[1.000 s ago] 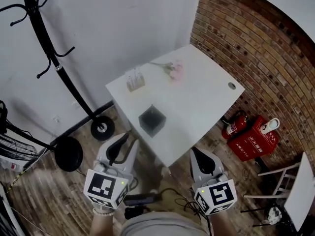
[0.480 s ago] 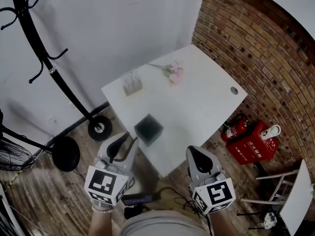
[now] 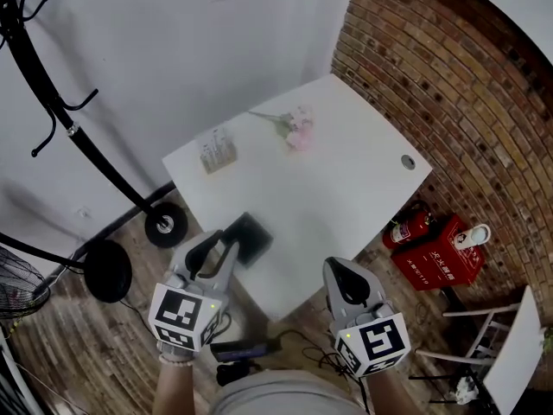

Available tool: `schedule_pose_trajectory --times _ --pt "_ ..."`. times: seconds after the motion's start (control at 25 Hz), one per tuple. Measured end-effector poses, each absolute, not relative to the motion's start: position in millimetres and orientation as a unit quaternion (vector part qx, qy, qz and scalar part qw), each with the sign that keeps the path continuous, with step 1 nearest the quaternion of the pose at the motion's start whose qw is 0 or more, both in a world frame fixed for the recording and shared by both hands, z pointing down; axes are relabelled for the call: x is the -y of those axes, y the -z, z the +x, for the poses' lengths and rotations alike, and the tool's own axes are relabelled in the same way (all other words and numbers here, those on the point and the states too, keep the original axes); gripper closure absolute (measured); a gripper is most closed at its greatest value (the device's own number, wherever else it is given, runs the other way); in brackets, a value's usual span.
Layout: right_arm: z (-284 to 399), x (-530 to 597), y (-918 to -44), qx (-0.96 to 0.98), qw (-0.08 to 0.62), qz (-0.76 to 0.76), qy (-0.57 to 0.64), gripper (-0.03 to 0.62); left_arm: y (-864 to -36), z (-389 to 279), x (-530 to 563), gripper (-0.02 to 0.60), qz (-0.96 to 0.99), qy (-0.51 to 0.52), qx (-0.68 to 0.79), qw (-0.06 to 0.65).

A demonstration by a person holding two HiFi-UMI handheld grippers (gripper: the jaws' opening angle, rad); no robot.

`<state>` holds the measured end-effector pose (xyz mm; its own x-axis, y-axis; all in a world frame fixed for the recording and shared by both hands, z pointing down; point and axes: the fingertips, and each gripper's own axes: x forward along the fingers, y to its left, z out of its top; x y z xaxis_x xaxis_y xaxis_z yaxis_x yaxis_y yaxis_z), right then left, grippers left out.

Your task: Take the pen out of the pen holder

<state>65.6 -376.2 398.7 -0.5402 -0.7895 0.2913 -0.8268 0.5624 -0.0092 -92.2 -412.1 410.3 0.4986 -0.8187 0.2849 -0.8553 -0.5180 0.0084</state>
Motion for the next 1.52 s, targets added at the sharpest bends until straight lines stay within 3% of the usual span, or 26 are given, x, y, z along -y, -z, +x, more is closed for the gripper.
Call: schedule_pose_trajectory --times 0.8,1.52 --pt "95.3 423.9 -429.6 0.867 0.150 0.464 -0.105 0.589 -481.0 -78.5 472.8 0.479 0.841 -0.180 0.495 0.124" --pt "110.5 431.7 -443.2 0.864 0.150 0.465 -0.125 0.589 -501.7 -71.9 488.4 0.491 0.824 -0.233 0.504 0.116"
